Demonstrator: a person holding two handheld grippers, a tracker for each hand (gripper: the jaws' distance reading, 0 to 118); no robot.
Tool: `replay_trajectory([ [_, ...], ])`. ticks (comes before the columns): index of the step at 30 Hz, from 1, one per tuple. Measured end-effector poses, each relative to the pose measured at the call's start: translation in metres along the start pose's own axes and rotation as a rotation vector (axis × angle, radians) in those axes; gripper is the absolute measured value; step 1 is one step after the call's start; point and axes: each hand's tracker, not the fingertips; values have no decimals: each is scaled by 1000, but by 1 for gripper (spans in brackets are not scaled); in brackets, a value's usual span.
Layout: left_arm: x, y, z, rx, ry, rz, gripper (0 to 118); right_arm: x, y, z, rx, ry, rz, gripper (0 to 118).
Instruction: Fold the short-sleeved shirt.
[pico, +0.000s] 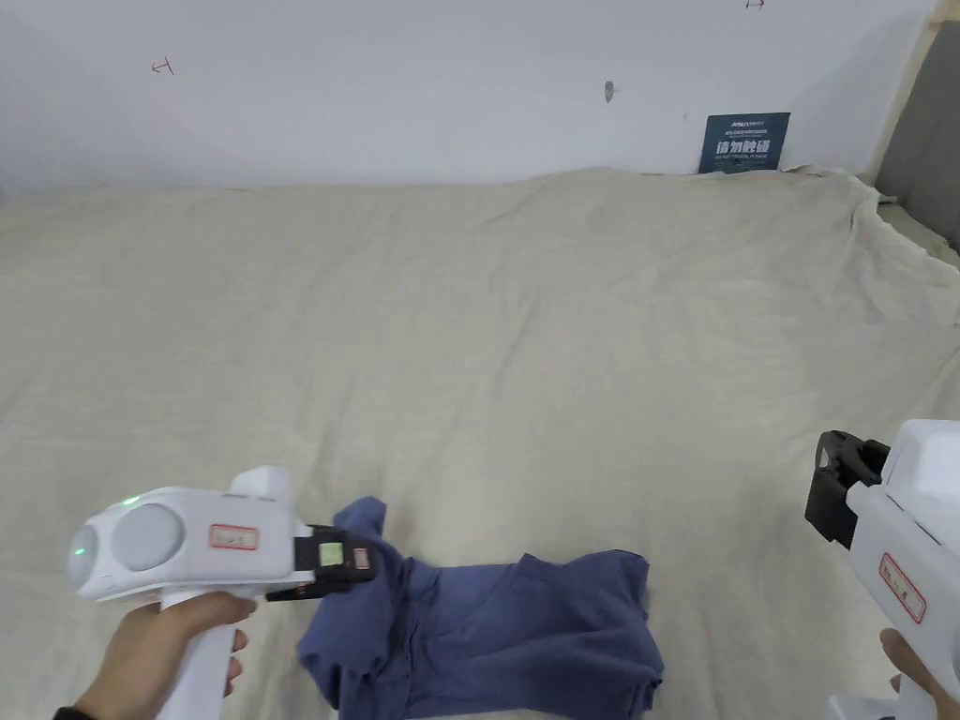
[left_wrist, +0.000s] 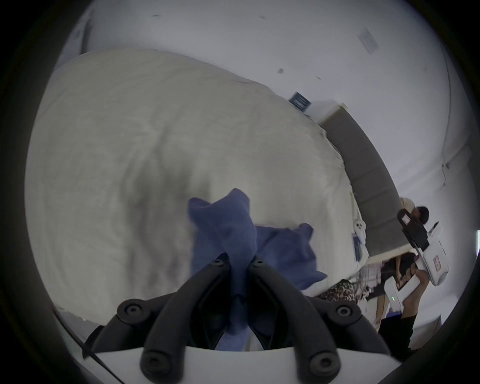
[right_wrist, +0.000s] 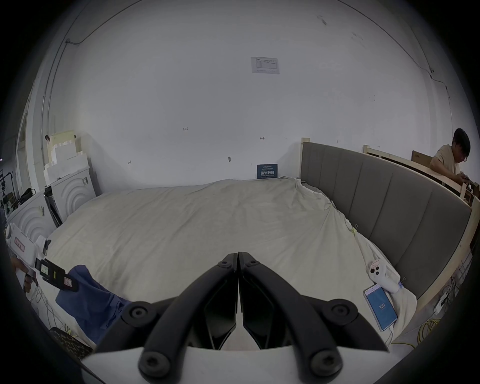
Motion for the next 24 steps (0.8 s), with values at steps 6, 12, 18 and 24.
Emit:
replay_trajectory([
  [6,59,3,-71,-82,-32,-109,9,12,0,6,9,-18,-13,0],
  [12,108,-12,-139,-163,-47,-175,9,17,-2,11,5,-40,-18,0],
  [18,124,-39,-192,-208,40,-202,10,21,-7,11,-7,-51,-12,0],
  [24,134,-45,-182,-163,-15,-196,74,25,-8,10,-8,-53,-12,0],
])
